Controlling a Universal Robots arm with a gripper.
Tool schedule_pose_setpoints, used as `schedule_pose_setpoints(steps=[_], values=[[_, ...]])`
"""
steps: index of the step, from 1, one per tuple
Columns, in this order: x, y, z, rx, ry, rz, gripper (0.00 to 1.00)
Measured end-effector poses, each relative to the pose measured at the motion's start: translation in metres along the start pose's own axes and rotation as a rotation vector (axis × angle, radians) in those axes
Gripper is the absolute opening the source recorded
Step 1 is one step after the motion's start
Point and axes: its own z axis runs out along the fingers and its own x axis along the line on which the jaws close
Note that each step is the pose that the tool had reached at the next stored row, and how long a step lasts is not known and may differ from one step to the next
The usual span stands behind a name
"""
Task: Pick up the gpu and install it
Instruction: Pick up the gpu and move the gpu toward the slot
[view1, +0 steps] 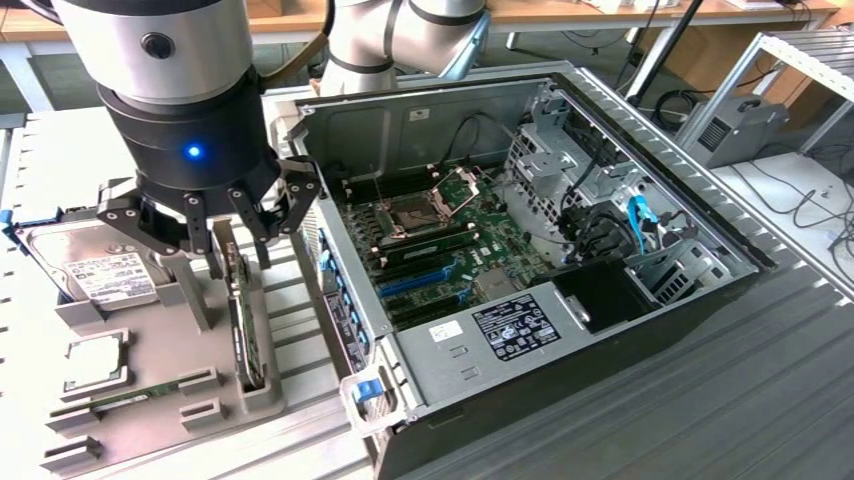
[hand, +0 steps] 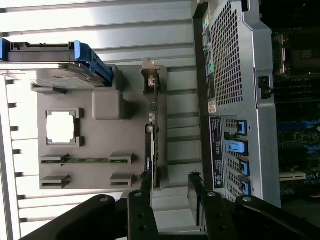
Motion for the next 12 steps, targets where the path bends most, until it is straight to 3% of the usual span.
schedule_pose_setpoints(steps=[12], values=[[0.0001,-0.0002,0.0037,0.0,0.0,0.0,0.42]])
